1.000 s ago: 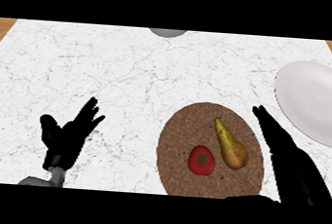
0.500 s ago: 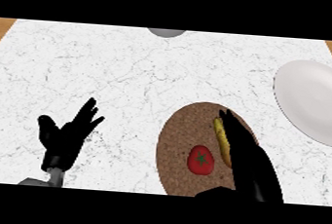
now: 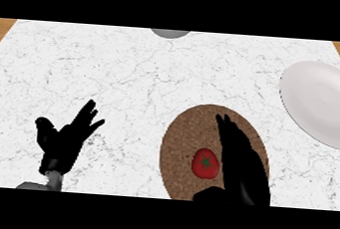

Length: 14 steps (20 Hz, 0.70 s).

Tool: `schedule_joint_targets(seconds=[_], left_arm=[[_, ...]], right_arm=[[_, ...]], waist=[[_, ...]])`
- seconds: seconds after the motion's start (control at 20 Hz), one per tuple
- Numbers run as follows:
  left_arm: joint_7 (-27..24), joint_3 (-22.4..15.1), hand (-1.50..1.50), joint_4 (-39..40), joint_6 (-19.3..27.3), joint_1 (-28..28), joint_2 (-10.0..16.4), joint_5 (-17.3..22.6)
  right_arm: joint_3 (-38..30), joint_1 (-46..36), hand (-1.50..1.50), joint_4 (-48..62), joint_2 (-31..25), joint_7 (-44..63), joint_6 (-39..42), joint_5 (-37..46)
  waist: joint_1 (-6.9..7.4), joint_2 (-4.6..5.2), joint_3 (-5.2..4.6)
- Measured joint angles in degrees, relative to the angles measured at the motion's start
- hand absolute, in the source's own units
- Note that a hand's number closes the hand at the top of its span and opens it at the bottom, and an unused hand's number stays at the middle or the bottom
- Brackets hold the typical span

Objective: Pick the tomato from the placemat and place it in the plate

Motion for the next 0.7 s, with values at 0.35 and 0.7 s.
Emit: schedule_joint_targets(seconds=[0.35,0.7], left_arm=[[0.9,0.7,0.00,-1.0,-0.3,0.5,-1.0,-1.3],[0.1,1.4,0.00,-0.6,-0.9,0.6,-2.2,-2.7]], right_arm=[[-0.6,1.3,-1.50,4.2,2.0,-1.1,0.4,3.1],[-1.9,0.5,1.50,10.8,5.0,-4.4,0.7,3.7]], waist=[[0.01,0.00,0.00],[0.07,-0.04,0.07]])
